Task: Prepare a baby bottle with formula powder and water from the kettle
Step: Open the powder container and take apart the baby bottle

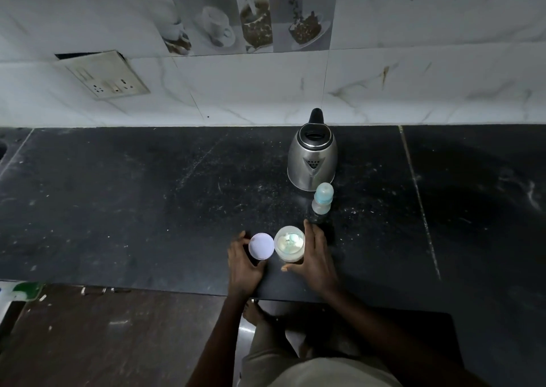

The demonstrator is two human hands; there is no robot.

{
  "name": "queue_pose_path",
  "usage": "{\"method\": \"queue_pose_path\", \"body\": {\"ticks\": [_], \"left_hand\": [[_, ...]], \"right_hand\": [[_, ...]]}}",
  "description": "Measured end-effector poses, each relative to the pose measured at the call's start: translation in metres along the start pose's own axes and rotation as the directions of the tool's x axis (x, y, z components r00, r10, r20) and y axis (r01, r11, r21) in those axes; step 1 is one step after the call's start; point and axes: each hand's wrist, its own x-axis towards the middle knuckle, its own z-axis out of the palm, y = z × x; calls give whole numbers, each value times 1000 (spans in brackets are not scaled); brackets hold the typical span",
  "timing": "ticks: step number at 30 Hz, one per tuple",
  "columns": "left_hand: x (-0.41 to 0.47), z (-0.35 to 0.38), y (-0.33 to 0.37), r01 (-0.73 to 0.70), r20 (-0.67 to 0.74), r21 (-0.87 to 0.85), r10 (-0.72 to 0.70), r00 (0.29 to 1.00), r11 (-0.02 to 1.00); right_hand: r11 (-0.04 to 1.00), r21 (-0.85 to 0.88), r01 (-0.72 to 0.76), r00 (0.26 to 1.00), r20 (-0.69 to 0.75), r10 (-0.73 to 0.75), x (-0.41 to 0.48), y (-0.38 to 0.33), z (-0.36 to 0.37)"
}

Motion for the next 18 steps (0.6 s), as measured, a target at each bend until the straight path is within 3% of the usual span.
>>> {"method": "queue_pose_path", "body": {"ticks": [4, 9, 12, 15, 18], "left_hand": [[-2, -6, 18, -123, -67, -88, 117, 991, 989], [3, -9, 56, -139, -120, -206, 116, 986, 969], [7, -7, 79, -167, -137, -224, 139, 981, 960], [9, -1, 92, -193, -114, -185, 174, 978, 964], [7, 2, 104, -193, -80, -165, 181, 980, 967]], "right_hand": [[995, -93, 45, 998, -47, -49, -14, 2, -20], [954, -262, 147, 965, -173, -196, 3, 3, -71], [993, -120, 6, 952, -304, -42, 39, 5, -90], [993, 54, -101, 965, -237, 111, 70, 2, -98], [981, 133, -143, 974, -157, 163, 90, 5, -92]]}}
